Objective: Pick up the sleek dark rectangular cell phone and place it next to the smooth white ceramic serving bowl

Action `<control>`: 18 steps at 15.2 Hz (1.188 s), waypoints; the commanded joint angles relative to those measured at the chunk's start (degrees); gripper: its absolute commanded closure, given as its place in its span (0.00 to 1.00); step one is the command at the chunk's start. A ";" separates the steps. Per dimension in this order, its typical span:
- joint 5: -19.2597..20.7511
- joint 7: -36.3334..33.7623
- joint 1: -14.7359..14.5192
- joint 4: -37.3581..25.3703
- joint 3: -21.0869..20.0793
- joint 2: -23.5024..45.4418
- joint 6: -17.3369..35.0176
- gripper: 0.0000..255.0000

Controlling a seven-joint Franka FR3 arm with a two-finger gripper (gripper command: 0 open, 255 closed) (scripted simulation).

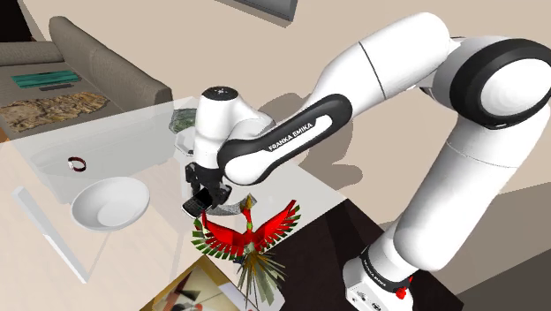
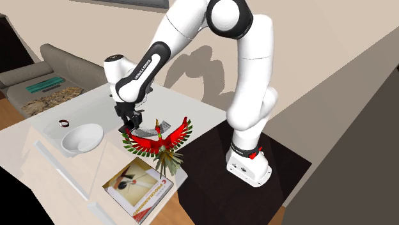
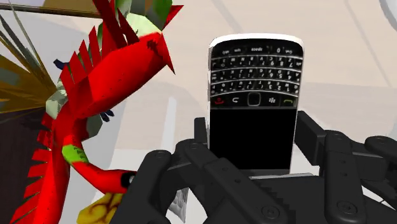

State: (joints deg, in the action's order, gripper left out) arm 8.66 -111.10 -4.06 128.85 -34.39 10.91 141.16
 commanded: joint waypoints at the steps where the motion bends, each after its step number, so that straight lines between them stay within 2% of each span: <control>1: 2.08 -3.86 -2.35 -3.07 -0.23 2.24 -1.34 1.00; 6: 7.21 -11.82 -8.73 -12.12 0.36 9.26 -4.89 1.00; 18: 12.95 -15.61 -11.67 -11.33 4.20 16.03 1.82 1.00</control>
State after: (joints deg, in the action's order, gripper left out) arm 21.18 -126.44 -15.55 117.34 -30.49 26.47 142.40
